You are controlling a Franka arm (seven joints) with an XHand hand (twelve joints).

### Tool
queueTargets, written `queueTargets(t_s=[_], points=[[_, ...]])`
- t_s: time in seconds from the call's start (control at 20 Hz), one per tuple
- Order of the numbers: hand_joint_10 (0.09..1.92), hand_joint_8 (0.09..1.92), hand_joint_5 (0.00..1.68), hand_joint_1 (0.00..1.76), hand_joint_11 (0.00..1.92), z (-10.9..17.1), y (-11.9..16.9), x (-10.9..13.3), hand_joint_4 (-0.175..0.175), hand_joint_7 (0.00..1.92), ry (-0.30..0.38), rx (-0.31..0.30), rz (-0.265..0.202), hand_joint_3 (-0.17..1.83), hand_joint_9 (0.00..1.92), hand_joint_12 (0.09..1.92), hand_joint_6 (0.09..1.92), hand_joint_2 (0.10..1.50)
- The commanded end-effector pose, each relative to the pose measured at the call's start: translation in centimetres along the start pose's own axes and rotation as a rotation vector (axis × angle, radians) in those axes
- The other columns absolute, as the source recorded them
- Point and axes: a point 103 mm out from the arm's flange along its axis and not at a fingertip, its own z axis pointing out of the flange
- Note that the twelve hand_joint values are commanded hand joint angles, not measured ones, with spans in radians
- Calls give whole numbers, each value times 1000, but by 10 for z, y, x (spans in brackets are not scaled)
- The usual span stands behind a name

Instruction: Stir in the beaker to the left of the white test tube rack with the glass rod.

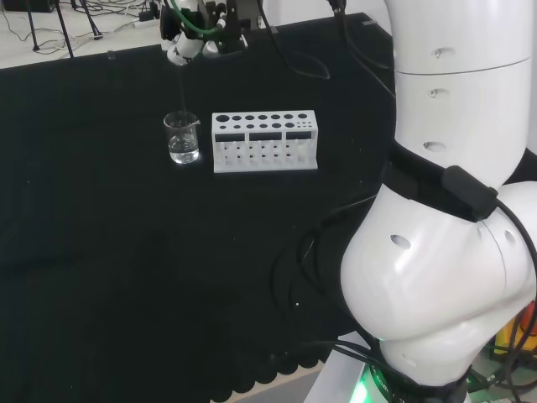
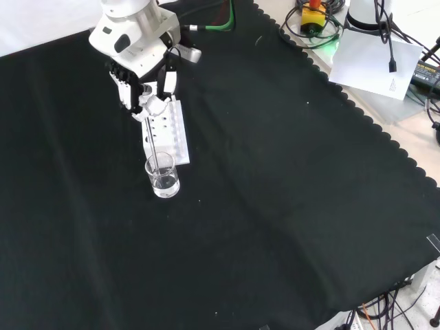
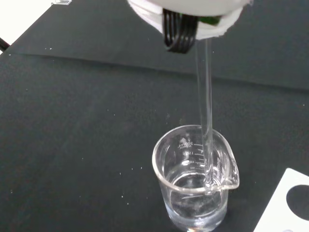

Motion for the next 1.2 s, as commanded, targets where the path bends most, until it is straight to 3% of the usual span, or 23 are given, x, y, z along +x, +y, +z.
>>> queueTargets(t_s=[0.05,0.45,0.8,0.95,1.2], points=[[853,1044,1138,1313,1651,1,-14,16,-175,1207,0,3,0,574,1649,771,585,751],[852,1041,1140,1313,1651,2,7,43,-175,1209,3,-3,-40,578,1649,771,584,748],[851,1041,1141,1314,1651,5,26,14,-175,1210,6,-5,-22,581,1649,772,583,746],[851,1040,1141,1314,1651,4,19,-8,-175,1211,19,-8,6,582,1649,772,583,746],[851,1039,1142,1314,1651,-2,-6,-20,-175,1211,21,-12,34,584,1649,772,583,745]])
